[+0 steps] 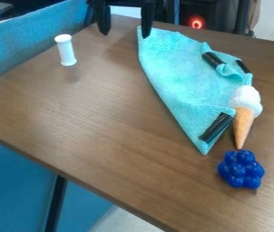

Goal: Unfold the blue cloth from bottom left to top right

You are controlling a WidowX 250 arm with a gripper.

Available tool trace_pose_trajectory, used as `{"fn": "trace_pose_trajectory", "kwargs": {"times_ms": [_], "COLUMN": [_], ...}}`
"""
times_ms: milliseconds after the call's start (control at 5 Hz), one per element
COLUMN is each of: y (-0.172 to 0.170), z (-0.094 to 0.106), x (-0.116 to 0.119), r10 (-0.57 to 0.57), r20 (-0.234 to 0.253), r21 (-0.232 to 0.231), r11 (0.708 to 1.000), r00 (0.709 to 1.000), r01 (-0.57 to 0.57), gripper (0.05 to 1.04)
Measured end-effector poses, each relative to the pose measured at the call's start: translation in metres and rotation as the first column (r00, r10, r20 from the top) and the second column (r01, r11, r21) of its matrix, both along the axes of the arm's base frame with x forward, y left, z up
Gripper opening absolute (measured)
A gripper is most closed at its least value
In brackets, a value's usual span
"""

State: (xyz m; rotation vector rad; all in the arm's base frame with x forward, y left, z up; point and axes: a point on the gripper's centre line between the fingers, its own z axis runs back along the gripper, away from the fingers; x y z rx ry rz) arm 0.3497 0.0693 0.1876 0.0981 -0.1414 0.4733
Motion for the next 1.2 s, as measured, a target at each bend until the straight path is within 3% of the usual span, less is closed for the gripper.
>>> {"fn": "trace_pose_trajectory", "kwargs": {"times_ms": [200,600,800,1000,1200], "y": [0.0,-0.002,-0.015,-0.013,-0.013], "z": [-0.012,-0.016,-0.029,-0.029,-0.026], "x": [0.001,0.003,0.019,0.028,0.041], "r10": [0.0,-0.011,-0.106,0.006,0.157], "r20": [-0.035,-0.03,0.111,0.274,0.393], "r21": [-0.005,-0.022,-0.18,-0.195,-0.164], "r11": [1.0,1.0,0.976,0.979,0.982], "r00": [0.999,0.999,0.988,0.962,0.906], "r01": [0.0,0.011,0.125,0.05,-0.099], "gripper": [1.001,1.001,1.001,1.001,1.001]}}
